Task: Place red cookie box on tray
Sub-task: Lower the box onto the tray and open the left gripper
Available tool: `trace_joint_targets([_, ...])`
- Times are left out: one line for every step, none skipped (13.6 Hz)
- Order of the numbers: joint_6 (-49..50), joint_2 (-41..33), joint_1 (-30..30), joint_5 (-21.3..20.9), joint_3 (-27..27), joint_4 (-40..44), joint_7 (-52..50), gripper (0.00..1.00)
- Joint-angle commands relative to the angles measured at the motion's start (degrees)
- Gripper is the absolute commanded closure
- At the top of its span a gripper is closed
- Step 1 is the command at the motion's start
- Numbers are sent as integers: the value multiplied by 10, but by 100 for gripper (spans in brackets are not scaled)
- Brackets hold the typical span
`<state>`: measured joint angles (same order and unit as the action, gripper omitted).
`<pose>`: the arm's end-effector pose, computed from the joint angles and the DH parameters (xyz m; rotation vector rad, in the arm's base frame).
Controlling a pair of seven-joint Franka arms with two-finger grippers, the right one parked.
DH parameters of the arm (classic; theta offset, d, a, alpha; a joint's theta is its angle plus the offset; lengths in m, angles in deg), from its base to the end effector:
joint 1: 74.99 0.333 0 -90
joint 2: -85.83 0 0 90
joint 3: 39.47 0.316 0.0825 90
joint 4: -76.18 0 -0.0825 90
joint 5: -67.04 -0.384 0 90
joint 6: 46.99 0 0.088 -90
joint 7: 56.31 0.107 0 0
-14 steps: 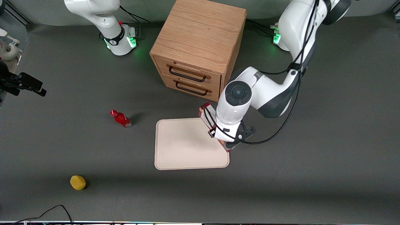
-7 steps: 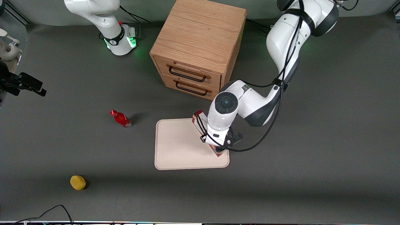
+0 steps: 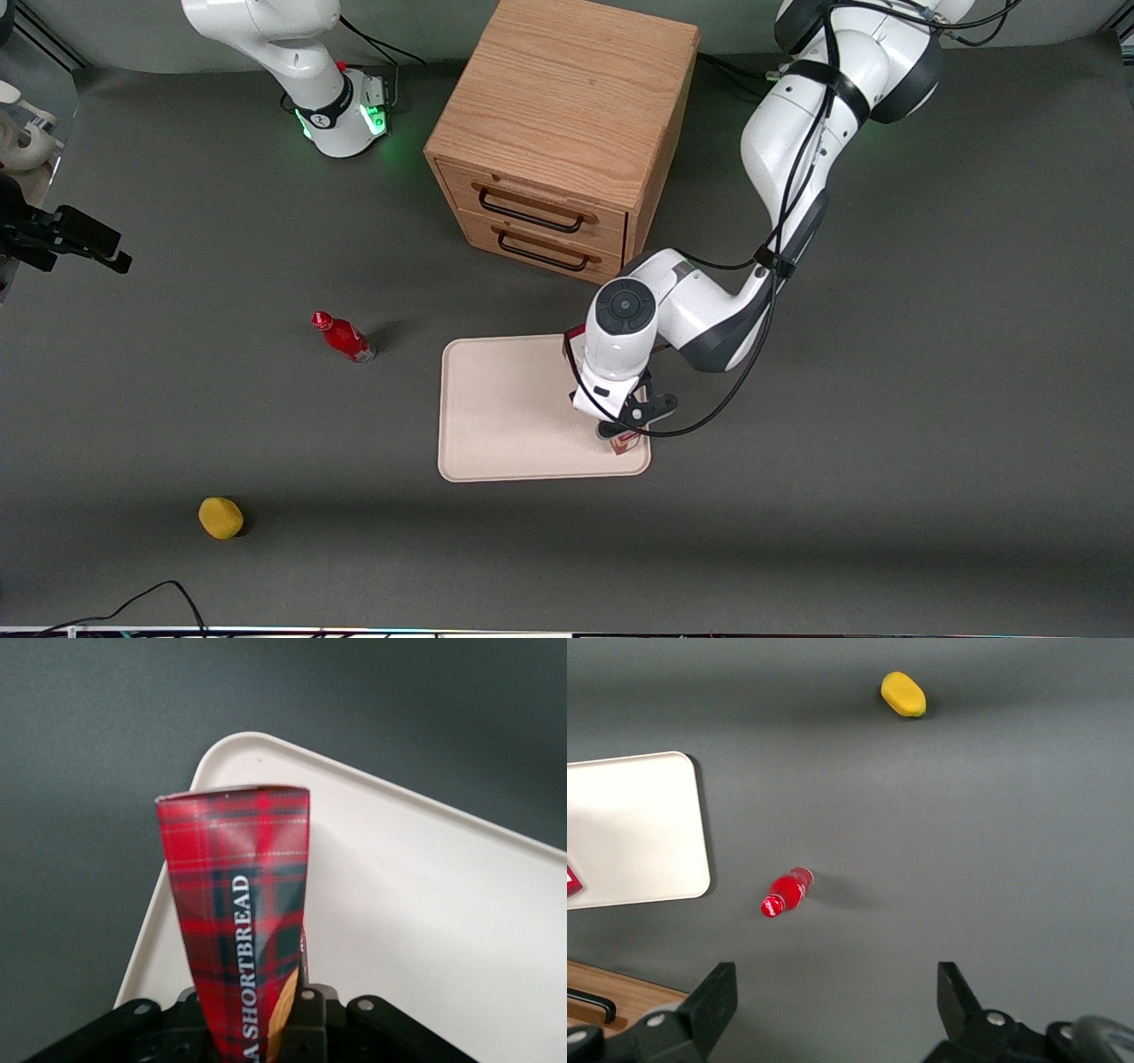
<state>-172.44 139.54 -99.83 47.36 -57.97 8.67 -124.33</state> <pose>0.6196 -0.4638 0.2461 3.0048 0.5897 0.1523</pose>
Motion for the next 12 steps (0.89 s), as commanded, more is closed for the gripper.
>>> trace_joint_targets([2, 15, -7, -10, 4, 22, 29, 91])
trace_joint_targets([-3, 18, -7, -11, 4, 22, 29, 90])
trace_joint_targets([-23, 20, -7, -11, 4, 21, 25, 88])
trace_joint_targets([-30, 22, -7, -11, 4, 17, 25, 84])
trace_joint_targets([-31, 23, -7, -11, 4, 16, 25, 77])
trace_joint_targets([-31, 28, -7, -11, 4, 16, 25, 53])
trace_joint_targets([-42, 29, -7, -11, 5, 16, 25, 38])
trace_joint_targets([-45, 29, -7, -11, 5, 16, 22, 10])
trace_joint_targets([-45, 28, -6, -12, 5, 16, 24, 0])
trace_joint_targets([-43, 27, -6, -11, 4, 16, 24, 0])
trace_joint_targets([-32, 23, -4, -8, 4, 18, 25, 0])
trace_joint_targets([-18, 14, 0, -6, 3, 18, 26, 0])
